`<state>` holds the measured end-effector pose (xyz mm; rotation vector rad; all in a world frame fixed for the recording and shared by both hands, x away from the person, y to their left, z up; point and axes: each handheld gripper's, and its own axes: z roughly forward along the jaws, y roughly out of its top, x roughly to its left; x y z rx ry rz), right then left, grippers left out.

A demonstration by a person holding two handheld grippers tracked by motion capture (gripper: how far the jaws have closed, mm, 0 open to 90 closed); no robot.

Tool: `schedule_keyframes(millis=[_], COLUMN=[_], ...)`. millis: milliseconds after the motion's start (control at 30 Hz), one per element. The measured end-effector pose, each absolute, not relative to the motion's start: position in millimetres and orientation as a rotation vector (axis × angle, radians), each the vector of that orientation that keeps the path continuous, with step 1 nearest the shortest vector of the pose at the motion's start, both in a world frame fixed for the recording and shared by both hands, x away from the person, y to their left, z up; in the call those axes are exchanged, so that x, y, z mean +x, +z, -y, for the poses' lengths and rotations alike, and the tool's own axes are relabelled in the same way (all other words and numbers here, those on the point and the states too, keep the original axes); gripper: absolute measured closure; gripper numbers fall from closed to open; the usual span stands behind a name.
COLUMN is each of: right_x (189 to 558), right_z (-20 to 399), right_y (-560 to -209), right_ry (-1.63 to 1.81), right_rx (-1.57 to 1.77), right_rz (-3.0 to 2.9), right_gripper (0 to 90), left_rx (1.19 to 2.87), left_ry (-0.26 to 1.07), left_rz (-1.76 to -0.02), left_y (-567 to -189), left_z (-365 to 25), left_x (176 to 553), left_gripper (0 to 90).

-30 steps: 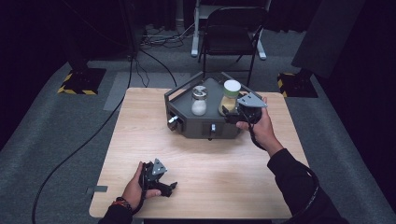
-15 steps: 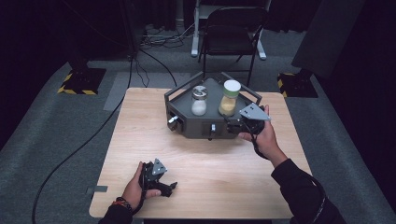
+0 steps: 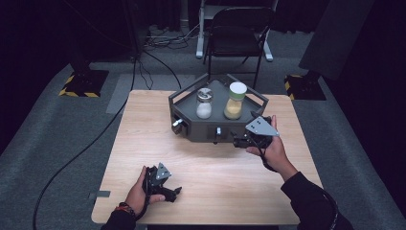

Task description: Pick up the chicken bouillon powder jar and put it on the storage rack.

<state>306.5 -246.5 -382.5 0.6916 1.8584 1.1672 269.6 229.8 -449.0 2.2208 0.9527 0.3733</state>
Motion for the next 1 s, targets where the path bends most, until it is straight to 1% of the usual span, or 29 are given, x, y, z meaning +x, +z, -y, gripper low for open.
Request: schedule_keyframes(millis=[367, 1000], right_x=[287, 270], right_z=[249, 256], right_y=[-397, -429], right_ry=[1.169, 1.125], right_rx=[0.616, 0.583], right_rz=[-1.868, -1.958], right_gripper=[5.4, 4.2], left_rx=[2.221, 2.221], left_ry=[0.374, 0.374], left_rz=[-0.952, -0.952], left_y=[-449, -449], left_z=[-230, -230], left_x=[269, 270], left_gripper=[0.0, 0.0])
